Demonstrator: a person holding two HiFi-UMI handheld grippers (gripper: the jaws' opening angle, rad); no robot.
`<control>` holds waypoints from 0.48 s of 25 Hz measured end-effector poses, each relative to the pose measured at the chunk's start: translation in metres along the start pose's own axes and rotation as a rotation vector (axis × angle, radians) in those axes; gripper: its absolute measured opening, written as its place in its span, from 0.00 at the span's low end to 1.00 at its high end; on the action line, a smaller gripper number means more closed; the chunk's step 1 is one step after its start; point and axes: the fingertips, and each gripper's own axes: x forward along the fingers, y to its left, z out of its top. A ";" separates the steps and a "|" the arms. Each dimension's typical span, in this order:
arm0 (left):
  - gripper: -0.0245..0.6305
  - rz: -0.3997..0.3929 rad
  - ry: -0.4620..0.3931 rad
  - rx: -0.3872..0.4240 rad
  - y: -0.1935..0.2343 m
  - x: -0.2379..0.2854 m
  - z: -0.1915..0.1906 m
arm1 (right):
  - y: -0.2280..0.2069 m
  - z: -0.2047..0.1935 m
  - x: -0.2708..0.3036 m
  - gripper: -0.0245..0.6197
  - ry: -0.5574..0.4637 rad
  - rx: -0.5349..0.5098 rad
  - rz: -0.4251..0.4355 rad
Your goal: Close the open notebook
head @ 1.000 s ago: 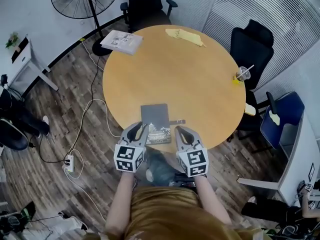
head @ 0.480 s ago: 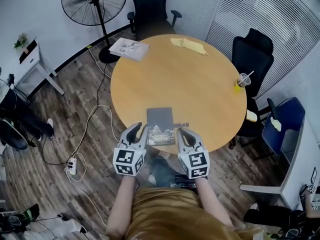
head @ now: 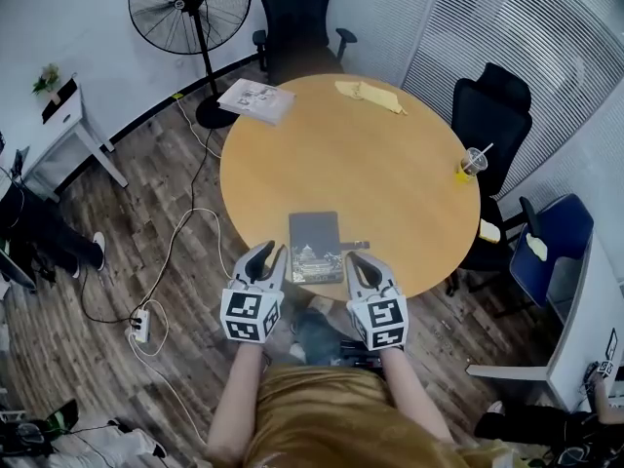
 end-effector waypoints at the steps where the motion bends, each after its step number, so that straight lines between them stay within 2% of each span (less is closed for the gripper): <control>1: 0.19 0.000 -0.001 0.000 0.000 -0.001 0.000 | 0.000 0.000 0.000 0.06 0.000 0.001 0.000; 12: 0.19 0.018 -0.001 -0.011 0.006 -0.008 0.000 | 0.003 0.001 0.000 0.06 0.000 -0.001 0.002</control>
